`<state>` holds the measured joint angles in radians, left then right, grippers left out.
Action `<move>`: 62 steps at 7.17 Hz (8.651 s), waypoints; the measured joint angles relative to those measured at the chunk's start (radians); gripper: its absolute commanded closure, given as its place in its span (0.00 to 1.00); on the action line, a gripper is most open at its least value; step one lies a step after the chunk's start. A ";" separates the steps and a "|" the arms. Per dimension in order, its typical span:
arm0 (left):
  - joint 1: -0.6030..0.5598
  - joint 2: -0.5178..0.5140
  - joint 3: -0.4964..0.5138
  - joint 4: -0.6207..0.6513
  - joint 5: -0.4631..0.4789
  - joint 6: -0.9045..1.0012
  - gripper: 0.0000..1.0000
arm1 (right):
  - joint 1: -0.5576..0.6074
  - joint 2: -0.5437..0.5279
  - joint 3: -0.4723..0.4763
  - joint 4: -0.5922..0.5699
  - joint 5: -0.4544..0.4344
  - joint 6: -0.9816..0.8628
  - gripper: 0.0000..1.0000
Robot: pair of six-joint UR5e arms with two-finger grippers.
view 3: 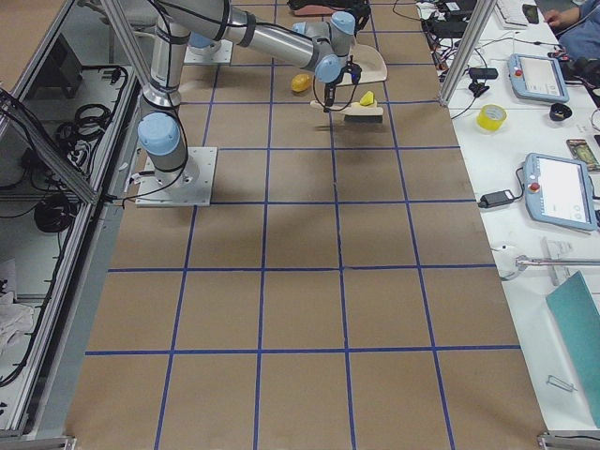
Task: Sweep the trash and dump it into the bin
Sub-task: 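Sweep the yellow sponge and lemon slice into the dustpan with the right-held brush, then move the brush behind the yellow potato with the right gripper, then sweep the yellow potato into the dustpan with the right-held brush, then carry the dustpan to the trash bag with left gripper while right returns brush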
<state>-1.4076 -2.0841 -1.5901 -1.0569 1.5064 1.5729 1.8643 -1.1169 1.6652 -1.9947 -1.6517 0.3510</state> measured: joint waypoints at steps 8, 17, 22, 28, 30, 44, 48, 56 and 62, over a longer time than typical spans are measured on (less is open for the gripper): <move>-0.013 0.000 -0.002 0.000 0.024 -0.013 0.94 | 0.169 0.161 -0.245 -0.015 0.167 0.154 1.00; 0.026 0.051 -0.065 0.005 0.029 0.103 0.95 | 0.177 0.027 -0.315 0.301 0.122 0.122 1.00; 0.077 0.229 -0.298 0.035 0.124 0.257 0.95 | 0.170 -0.302 0.101 0.366 0.124 0.311 1.00; 0.068 0.346 -0.465 0.104 0.149 0.255 0.95 | 0.273 -0.306 0.252 0.226 0.221 0.538 1.00; 0.068 0.347 -0.467 0.104 0.150 0.250 0.96 | 0.284 -0.260 0.249 0.143 0.250 0.545 1.00; 0.113 0.337 -0.466 0.105 0.080 0.254 0.98 | 0.366 0.010 -0.139 0.082 0.237 0.398 1.00; 0.165 0.329 -0.462 0.096 -0.013 0.257 0.99 | 0.356 -0.019 -0.127 0.123 0.211 0.361 1.00; 0.471 0.334 -0.183 -0.207 -0.143 0.312 1.00 | -0.321 -0.271 -0.068 0.361 0.047 -0.385 1.00; 0.836 0.271 0.040 -0.373 -0.138 0.312 1.00 | -0.591 -0.167 0.075 0.082 -0.008 -0.705 1.00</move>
<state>-0.5712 -1.8130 -1.5499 -1.4302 1.3687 1.8853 1.2733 -1.2839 1.7400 -1.9124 -1.6601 -0.3537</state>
